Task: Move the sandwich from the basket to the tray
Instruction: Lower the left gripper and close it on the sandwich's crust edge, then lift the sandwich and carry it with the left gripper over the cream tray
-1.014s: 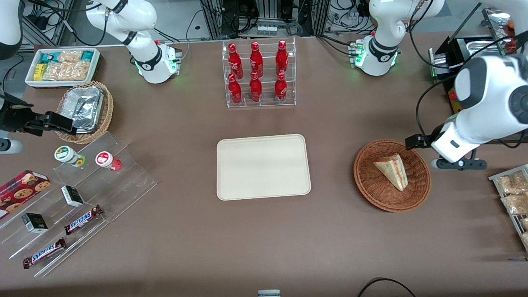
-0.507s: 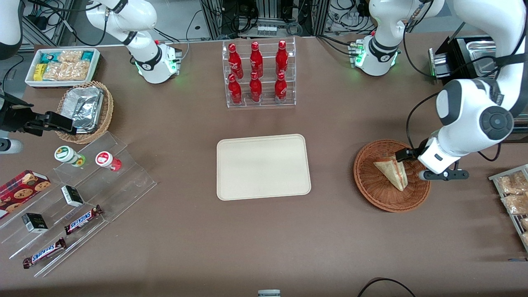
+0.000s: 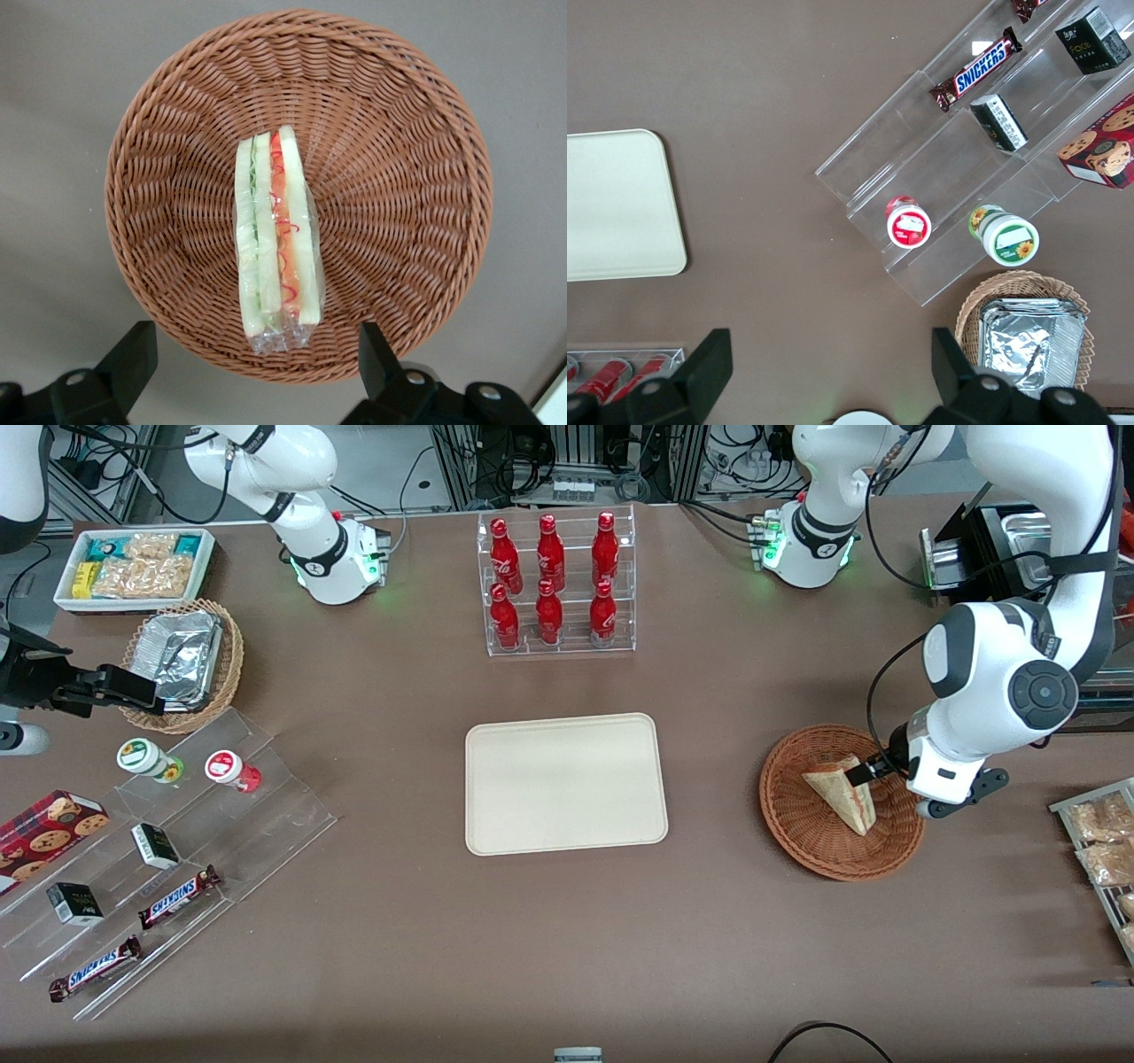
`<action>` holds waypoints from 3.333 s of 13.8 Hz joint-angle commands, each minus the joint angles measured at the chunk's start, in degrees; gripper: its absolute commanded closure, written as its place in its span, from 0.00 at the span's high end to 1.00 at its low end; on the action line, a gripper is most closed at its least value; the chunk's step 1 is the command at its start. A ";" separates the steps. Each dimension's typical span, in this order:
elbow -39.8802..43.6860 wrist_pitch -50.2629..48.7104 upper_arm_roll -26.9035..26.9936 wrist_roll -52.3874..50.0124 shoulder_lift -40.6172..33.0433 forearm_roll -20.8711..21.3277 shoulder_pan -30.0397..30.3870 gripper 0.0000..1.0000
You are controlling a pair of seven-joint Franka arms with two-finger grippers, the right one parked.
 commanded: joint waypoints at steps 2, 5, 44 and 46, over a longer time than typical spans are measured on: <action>-4.44 6.30 -0.08 -7.70 -0.71 -0.03 -1.18 1.00; -7.18 10.36 -0.08 -8.68 -0.98 -0.03 -1.27 1.00; 27.32 -8.70 -2.36 -10.05 19.74 -0.91 -31.92 0.00; 31.03 -8.70 -2.36 -14.64 23.00 -0.99 -35.09 0.00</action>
